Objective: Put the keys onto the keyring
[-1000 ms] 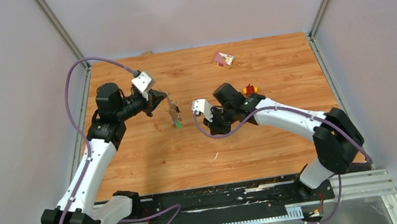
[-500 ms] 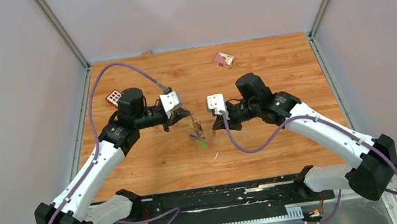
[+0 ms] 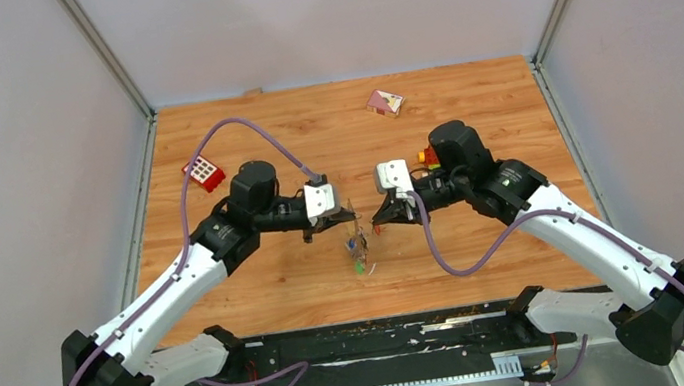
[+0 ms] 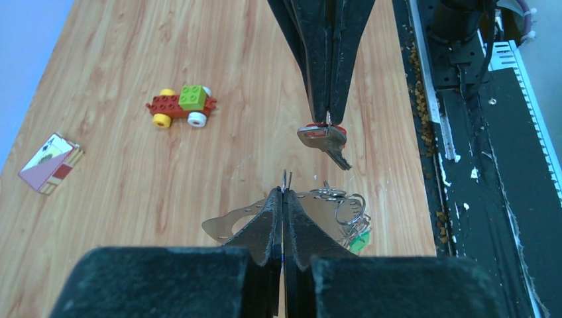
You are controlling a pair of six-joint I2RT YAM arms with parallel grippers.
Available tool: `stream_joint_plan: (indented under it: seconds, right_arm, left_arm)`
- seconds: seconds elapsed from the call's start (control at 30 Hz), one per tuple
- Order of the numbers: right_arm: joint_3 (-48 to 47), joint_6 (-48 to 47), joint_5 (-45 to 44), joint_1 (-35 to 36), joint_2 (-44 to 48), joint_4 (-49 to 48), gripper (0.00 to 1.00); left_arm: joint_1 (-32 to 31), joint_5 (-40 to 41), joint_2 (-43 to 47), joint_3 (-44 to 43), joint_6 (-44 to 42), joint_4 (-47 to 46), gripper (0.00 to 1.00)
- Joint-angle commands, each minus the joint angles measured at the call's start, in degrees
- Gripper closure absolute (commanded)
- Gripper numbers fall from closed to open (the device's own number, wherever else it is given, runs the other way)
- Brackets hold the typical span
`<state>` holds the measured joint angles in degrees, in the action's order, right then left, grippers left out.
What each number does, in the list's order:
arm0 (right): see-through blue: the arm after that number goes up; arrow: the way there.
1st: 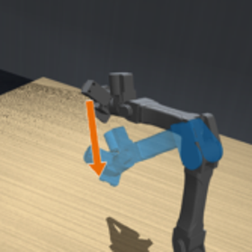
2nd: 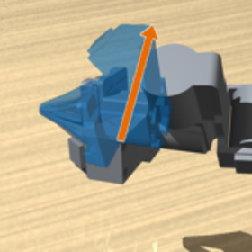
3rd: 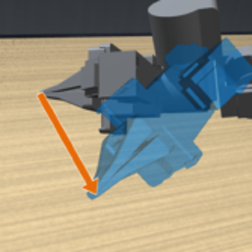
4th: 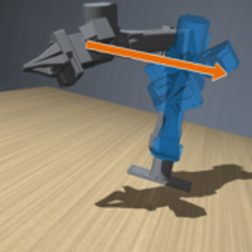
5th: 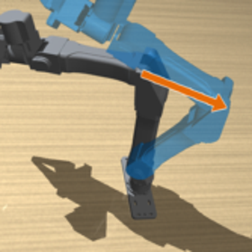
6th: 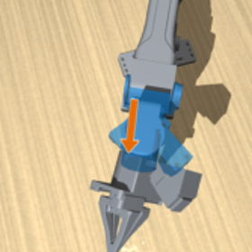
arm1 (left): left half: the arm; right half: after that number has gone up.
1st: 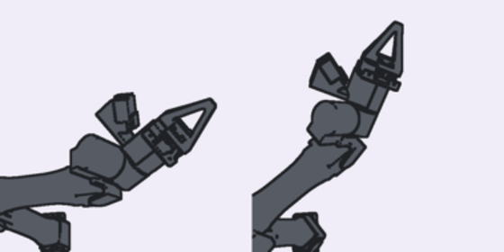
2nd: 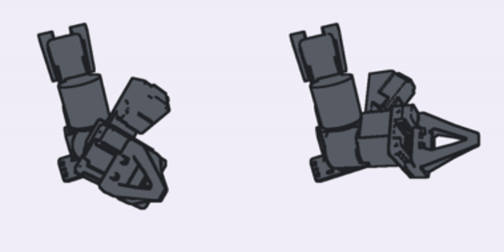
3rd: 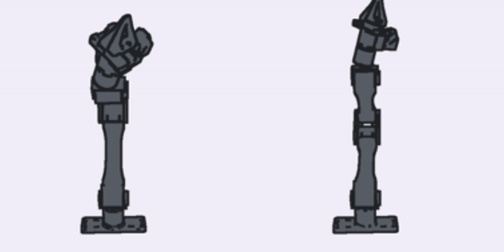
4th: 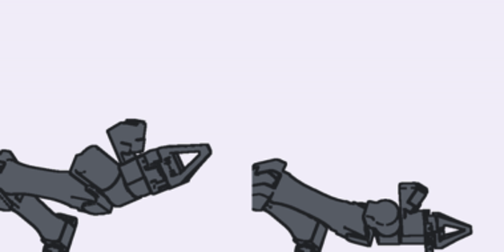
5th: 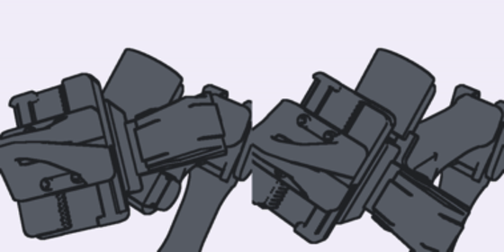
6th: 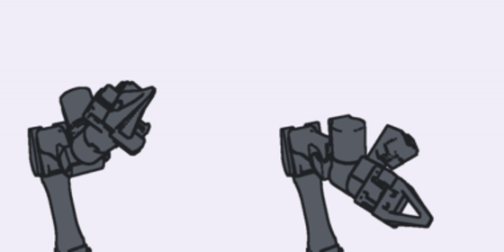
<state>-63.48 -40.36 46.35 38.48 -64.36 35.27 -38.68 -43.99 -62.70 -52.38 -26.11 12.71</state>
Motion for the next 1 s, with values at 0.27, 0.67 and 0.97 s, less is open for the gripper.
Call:
stream_joint_plan:
  seconds: [0.27,0.67,0.97]
  right_arm:
    - [0.5,1.3,2.1,-0.2,1.4,-4.0,1.00]
    - [-3.2,7.2,0.6,-0.7,-0.3,-3.3,1.00]
    - [-0.6,8.2,0.3,-0.8,1.1,-7.6,1.00]
  left_arm:
    - [-0.9,-1.3,4.2,8.0,8.7,-19.1,1.00]
    - [-0.8,-1.1,6.2,11.4,12.2,-24.6,1.00]
    - [-0.8,0.6,4.6,11.8,28.6,-33.0,1.00]
